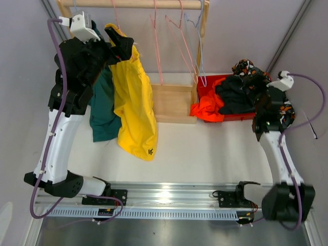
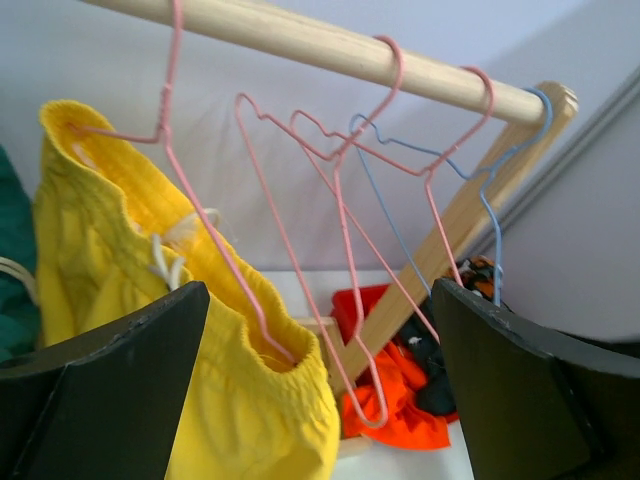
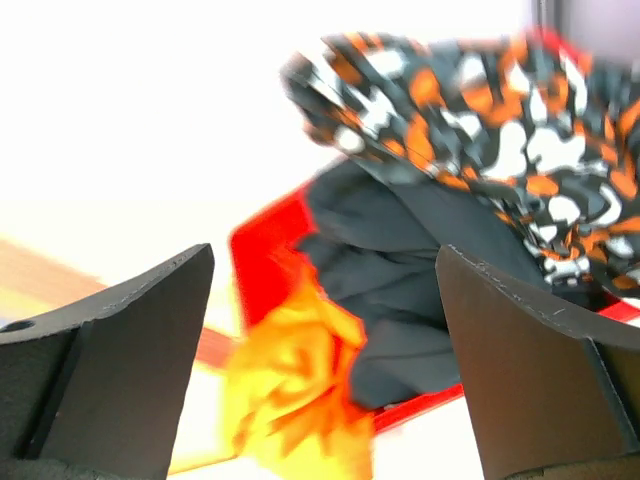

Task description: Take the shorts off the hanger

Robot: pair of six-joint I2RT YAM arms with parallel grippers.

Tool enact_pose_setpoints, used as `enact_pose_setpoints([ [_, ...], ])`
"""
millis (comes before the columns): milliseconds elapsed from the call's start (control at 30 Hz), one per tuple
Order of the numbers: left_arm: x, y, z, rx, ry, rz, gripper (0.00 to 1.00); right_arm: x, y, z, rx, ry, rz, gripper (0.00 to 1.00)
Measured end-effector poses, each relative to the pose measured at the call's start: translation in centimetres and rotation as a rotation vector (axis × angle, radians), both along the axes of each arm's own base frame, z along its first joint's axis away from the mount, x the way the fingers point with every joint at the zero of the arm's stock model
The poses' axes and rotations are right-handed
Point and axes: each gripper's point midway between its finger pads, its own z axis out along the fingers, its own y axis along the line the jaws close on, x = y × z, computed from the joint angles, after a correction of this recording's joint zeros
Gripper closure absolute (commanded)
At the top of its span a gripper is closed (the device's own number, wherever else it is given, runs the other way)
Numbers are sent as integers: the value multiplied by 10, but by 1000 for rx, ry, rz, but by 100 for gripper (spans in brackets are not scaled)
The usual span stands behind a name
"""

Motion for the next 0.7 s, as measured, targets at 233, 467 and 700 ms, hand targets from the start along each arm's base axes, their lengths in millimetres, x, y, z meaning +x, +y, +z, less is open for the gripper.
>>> enact_pose_setpoints([
  [233,34,13,-8,20,27,119,1,-102,36,65,-4,-224,87,1],
  [467,107,14,-56,64,141,184,1,-146,73,46,7,-162,218,1],
  [700,143,22,-97,85,234,224,2,-161,72,24,-25,-69,221,1],
])
